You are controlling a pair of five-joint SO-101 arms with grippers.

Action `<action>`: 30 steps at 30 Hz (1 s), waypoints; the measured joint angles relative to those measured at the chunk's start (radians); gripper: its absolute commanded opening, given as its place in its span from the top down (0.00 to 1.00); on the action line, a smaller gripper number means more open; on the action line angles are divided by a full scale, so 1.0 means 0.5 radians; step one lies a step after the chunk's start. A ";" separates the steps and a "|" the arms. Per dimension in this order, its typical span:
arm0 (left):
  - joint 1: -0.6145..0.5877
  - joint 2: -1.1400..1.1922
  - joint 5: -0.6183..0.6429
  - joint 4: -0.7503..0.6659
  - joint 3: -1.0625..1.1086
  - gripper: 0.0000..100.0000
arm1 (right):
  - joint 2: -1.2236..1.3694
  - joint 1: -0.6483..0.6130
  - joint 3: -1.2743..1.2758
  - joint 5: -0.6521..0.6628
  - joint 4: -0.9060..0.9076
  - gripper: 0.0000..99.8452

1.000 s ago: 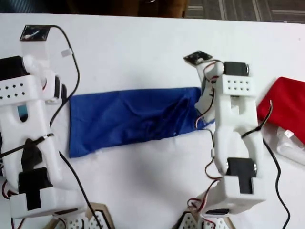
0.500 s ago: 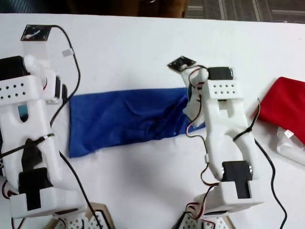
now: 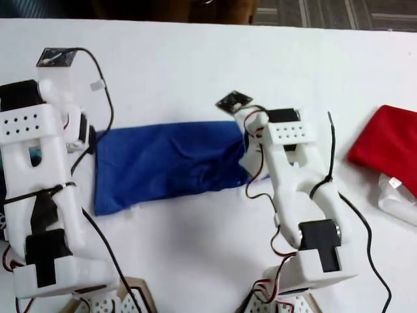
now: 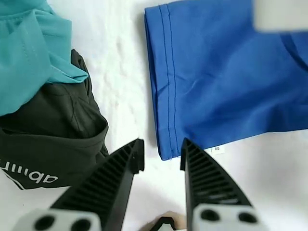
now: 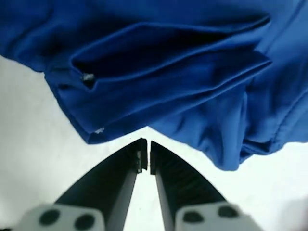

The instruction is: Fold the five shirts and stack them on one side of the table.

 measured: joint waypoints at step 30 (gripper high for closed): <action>0.000 0.000 -0.006 0.000 0.000 0.85 | 0.878 -0.396 -1.022 -0.157 -0.092 0.98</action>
